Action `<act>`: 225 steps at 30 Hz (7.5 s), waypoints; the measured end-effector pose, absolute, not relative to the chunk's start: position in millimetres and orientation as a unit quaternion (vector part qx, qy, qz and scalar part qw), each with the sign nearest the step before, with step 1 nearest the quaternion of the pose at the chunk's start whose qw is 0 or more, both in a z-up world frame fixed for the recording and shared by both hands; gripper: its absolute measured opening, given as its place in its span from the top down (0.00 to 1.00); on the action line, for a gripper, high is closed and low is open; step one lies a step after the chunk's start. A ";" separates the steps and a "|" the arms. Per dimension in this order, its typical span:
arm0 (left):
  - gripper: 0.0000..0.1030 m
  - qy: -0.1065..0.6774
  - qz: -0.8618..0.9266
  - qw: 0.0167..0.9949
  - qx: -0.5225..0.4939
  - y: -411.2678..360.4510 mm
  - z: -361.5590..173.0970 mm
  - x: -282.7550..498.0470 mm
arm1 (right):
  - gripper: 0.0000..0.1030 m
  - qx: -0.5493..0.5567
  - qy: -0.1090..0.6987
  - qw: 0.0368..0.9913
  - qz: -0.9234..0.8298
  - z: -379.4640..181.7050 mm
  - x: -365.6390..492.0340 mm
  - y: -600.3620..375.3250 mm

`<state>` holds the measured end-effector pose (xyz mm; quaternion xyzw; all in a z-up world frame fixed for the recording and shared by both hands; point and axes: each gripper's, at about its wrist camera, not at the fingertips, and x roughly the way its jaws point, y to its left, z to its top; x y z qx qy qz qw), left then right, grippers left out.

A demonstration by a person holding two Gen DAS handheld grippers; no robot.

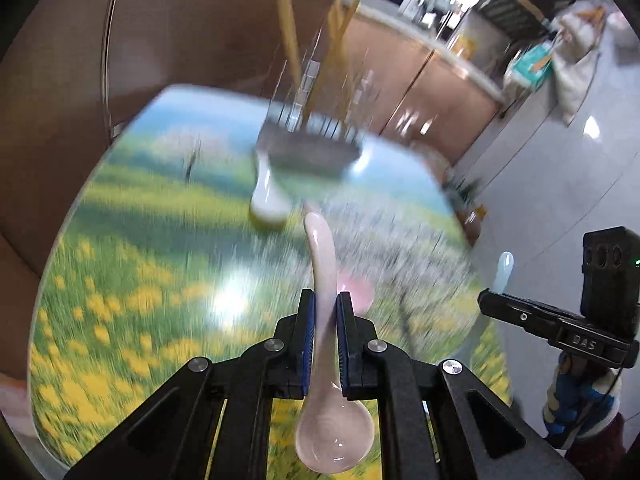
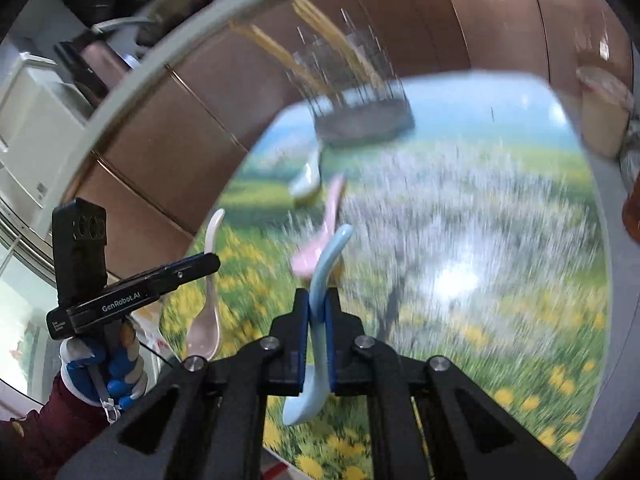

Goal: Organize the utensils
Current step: 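Lift both spoons and carry them over the wire holder, then open both tools to drop the spoons into the wire holder, then close the left tool on the white spoon while the right tool grasps the pink spoon, then lift both spoons and carry them over the wire holder, then open both tools to drop the spoons into the wire holder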

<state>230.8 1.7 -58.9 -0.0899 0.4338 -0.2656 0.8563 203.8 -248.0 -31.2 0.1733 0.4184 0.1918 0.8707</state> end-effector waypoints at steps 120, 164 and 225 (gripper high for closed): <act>0.56 0.497 -0.197 0.845 -0.009 -65.2 -139.3 451.5 | 0.74 -0.015 0.567 0.797 0.205 -125.5 378.1 -136.5; 0.87 0.341 -0.228 0.912 -0.006 -62.7 -55.1 341.8 | 0.91 0.078 0.443 0.872 0.190 -50.5 298.7 -231.3; 0.87 0.096 -0.276 0.951 -0.098 -72.8 -51.0 459.3 | 0.90 -0.031 0.201 0.968 0.146 6.3 448.0 -236.6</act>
